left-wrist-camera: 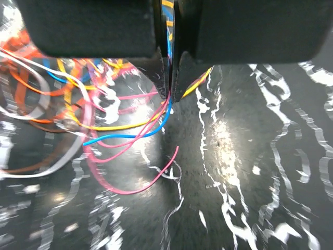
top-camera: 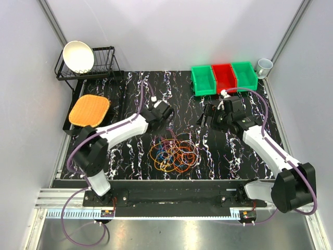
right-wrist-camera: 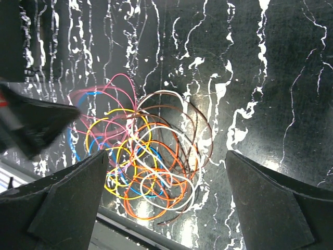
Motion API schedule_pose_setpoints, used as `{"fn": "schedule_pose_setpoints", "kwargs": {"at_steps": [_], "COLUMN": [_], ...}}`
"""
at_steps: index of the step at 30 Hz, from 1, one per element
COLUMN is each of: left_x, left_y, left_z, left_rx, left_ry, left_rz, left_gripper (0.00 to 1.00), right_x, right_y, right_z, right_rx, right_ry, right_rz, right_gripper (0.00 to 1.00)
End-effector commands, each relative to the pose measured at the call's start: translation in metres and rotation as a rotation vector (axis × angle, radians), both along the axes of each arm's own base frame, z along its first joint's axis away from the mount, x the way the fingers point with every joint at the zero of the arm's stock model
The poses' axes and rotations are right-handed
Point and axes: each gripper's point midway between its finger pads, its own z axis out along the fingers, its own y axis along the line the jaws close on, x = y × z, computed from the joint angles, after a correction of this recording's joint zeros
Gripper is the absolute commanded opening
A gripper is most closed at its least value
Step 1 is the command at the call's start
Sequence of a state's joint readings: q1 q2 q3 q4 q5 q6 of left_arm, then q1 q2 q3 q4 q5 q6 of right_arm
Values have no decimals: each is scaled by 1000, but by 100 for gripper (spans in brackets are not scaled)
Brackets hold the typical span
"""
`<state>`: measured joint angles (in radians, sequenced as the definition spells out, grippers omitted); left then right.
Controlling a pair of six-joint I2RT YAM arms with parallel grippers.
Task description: Untangle the cables
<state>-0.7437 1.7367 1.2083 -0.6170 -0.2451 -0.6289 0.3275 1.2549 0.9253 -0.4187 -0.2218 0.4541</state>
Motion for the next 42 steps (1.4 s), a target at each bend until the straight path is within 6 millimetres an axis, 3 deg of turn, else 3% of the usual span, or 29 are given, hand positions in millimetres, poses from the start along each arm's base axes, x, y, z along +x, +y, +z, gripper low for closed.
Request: {"fn": "schedule_pose_setpoints", "kwargs": {"at_steps": [1, 6, 10, 15, 18, 22, 32, 42], "left_x": [16, 10, 3, -11, -15, -23, -31, -33], "left_y": [-4, 3, -3, -10, -11, -16, -32, -42], "left_z": [89, 130, 178, 219, 220, 216, 214, 209], "left_rx": [-41, 14, -28, -139, -155, -203, -301, -334], "left_ry": [-153, -163, -220, -269, -266, -247, -235, -219], "left_rz": [-27, -74, -118, -191, -201, -214, -268, -301], "left_gripper": [0, 0, 0, 0, 0, 0, 0, 0], "right_x": [0, -4, -13, -28, -36, -42, -33, -30], "right_y": [9, 13, 23, 45, 53, 61, 78, 115], "right_z": [35, 51, 78, 117, 123, 110, 88, 78], "right_rx": [59, 104, 181, 348, 425, 459, 501, 514], "right_ry": [-68, -94, -147, -279, -312, -281, -278, -249], "right_rz": [14, 27, 83, 208, 255, 308, 384, 471], "right_gripper": [100, 100, 100, 100, 100, 97, 89, 83]}}
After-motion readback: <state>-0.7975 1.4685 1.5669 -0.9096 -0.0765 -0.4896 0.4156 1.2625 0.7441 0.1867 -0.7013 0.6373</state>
